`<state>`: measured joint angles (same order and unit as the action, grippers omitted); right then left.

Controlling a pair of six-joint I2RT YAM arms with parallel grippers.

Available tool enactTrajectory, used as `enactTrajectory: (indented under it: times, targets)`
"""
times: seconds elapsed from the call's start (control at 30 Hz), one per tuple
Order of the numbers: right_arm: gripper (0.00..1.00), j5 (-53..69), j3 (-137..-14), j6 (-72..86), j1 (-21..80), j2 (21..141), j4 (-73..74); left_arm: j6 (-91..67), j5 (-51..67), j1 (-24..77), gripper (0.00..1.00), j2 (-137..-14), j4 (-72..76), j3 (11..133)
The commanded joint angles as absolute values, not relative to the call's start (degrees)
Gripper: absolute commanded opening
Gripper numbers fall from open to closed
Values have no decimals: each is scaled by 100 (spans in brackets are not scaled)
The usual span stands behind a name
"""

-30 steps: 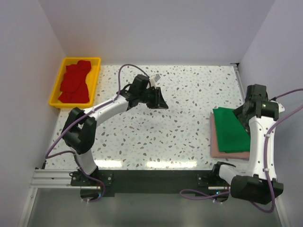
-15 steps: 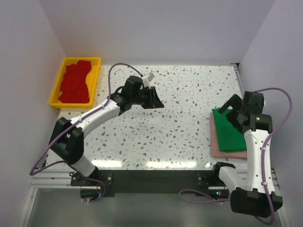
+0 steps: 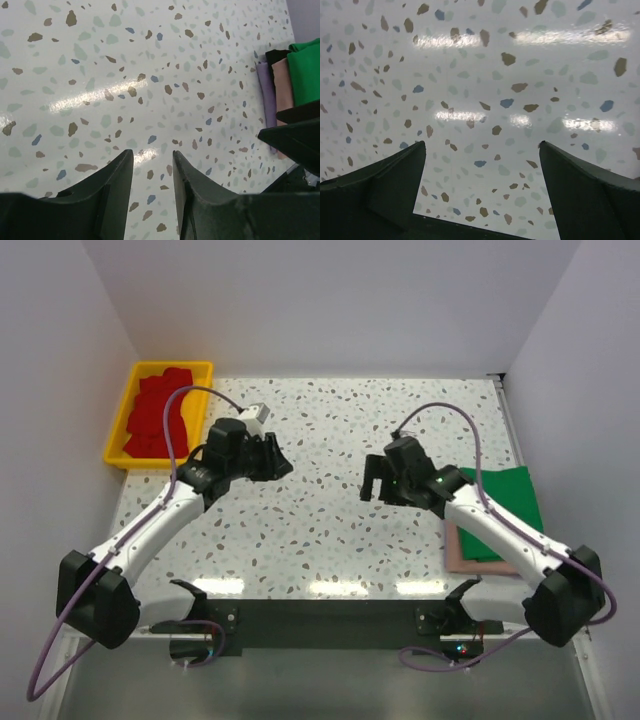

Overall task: Fold and stack the t-shirts
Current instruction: Reset both grippers

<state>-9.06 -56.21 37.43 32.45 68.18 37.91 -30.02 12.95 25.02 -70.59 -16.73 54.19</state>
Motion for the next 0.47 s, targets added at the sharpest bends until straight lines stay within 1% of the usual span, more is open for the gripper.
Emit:
enactTrajectory:
  times: [0.0, 0.13, 0.23, 0.43]
  targets:
    - [99, -1222, -6054, 3534, 3884, 7312, 3121, -2374, 1002, 2479, 43, -6935, -2065, 5362]
    - [99, -809, -6065, 3331, 3938, 7366, 2665, -2119, 678, 2479, 44, -6742, -2188, 5318]
    - [99, -844, -6091, 3235, 3938, 7251, 2619, -1969, 466, 2479, 45, -6671, -2180, 5256]
    - [99, -1194, -6328, 3015, 3938, 7172, 3040, -2013, 404, 2479, 45, -6364, -1891, 5036]
